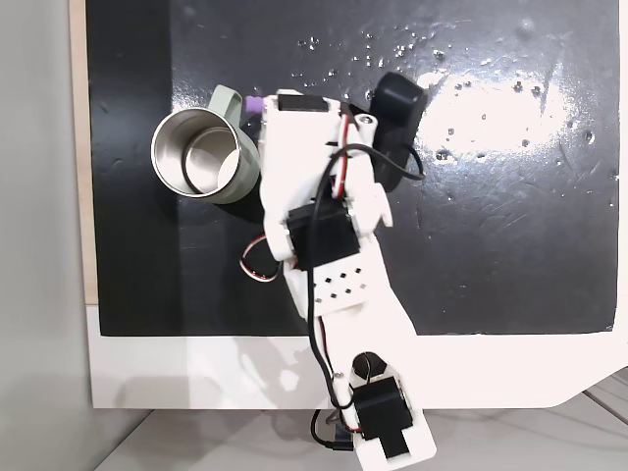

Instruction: Grasp a pengrip and put it in the cup.

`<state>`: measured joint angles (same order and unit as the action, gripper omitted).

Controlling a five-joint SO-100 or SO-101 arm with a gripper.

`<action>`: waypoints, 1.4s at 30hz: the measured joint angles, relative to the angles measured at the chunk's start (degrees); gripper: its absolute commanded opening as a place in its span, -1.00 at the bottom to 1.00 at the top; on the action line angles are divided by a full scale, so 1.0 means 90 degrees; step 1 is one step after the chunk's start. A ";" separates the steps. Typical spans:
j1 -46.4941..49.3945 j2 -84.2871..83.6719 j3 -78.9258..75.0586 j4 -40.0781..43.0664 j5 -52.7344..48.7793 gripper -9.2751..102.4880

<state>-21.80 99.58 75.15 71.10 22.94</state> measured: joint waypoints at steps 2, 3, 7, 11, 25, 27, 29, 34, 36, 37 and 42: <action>-0.0283 -0.0205 -0.0146 -0.0059 0.0000 -0.83; -0.0430 -0.0303 -0.0205 -0.0059 0.0000 -0.83; -0.0938 -0.0693 -0.0313 -0.0059 -0.0010 -0.83; -0.1348 -0.0918 -0.0410 -0.0059 -0.0117 -0.83; -0.1904 -0.1045 -0.0420 -0.0176 -0.0352 -0.56; -0.1914 -0.1045 -0.0420 -0.0176 -0.0352 -0.49; -0.1895 -0.1045 -0.0420 -0.0176 -0.0352 -0.48; -0.1855 -0.1035 -0.0420 -0.0176 -0.0352 -0.48; -0.1865 -0.1035 -0.0420 -0.0176 -0.0352 -0.48; -0.1865 -0.1016 -0.0420 -0.0176 -0.0352 -0.48; -0.1855 -0.0967 -0.0420 -0.0176 -0.0352 -0.48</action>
<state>-38.50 90.88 71.37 69.52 19.78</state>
